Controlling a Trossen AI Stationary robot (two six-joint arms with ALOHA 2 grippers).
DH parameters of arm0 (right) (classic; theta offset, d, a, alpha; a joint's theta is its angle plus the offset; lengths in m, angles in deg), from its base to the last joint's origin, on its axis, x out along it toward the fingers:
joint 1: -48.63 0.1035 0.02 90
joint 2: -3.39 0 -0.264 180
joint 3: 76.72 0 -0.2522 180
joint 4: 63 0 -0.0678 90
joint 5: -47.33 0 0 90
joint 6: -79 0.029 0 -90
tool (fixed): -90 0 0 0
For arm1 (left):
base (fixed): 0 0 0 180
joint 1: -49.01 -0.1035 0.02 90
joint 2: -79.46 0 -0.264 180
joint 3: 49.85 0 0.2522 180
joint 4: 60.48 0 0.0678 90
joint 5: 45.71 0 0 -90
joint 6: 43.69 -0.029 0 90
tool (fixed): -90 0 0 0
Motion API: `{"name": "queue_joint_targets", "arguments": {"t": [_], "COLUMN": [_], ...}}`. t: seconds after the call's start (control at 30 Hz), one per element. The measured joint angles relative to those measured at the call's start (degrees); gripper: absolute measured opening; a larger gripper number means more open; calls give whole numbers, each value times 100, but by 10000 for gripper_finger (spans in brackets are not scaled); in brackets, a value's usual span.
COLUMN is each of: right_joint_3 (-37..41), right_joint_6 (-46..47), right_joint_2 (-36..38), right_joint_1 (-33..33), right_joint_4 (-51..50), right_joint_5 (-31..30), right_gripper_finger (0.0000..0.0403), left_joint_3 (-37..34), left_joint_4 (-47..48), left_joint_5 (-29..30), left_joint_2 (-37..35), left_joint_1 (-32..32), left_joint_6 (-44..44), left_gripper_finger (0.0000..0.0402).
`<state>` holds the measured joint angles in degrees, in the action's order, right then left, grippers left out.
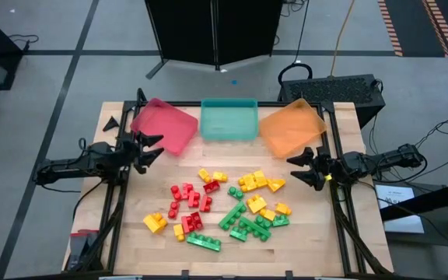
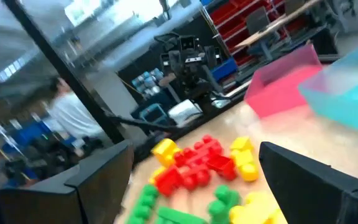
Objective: Sort blocks
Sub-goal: Put the red game piece into the red bin
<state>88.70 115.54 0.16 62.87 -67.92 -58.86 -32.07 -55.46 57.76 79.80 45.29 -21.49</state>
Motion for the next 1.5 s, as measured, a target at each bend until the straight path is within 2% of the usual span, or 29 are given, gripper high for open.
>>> {"name": "queue_joint_targets", "arguments": {"t": [0.07,0.17,0.3,0.43,0.57,0.7,0.87,0.97,1.03,1.1,1.23,1.4,1.5], "right_joint_3": [0,0,0,0,-187,-518,-999,-1228,-1314,-1346,-1349,-1349,-1349], "right_joint_6": [110,-282,-414,-512,-867,-1128,-1179,-1243,-1326,-1365,-1299,-972,-1000], "right_joint_2": [0,-2,-2,0,0,-2,-2,-2,-2,-4,-2,-2,-2], "right_joint_1": [0,-2,-2,-2,-2,-2,-2,-2,-2,-2,-2,-2,-2], "right_joint_4": [110,461,1720,3029,3293,2937,2052,1495,1283,1216,1261,1190,1175], "right_joint_5": [-10,-55,-374,-505,-763,-819,-787,-785,-785,-785,-785,-778,-778], "right_gripper_finger": [343,343,343,343,343,343,343,343,343,343,343,343,343], "left_joint_3": [0,48,546,1447,2814,4583,6754,7495,7602,7582,7434,7293,7234], "left_joint_4": [-307,-810,-789,-449,233,2012,5737,7552,8050,8111,8238,8798,9030], "left_joint_5": [13,47,145,18,-399,-787,-935,-1301,-1550,-1700,-1628,-908,-745], "left_joint_2": [0,1,129,776,1934,3248,4826,5629,5995,6278,6820,7237,7346], "left_joint_1": [-1,-2,-2,0,0,74,342,635,900,1221,1856,2458,2793], "left_joint_6": [2,5,244,297,226,155,464,494,494,500,1032,3377,4703], "left_gripper_finger": [331,331,331,331,331,331,331,331,331,331,331,331,331]}}
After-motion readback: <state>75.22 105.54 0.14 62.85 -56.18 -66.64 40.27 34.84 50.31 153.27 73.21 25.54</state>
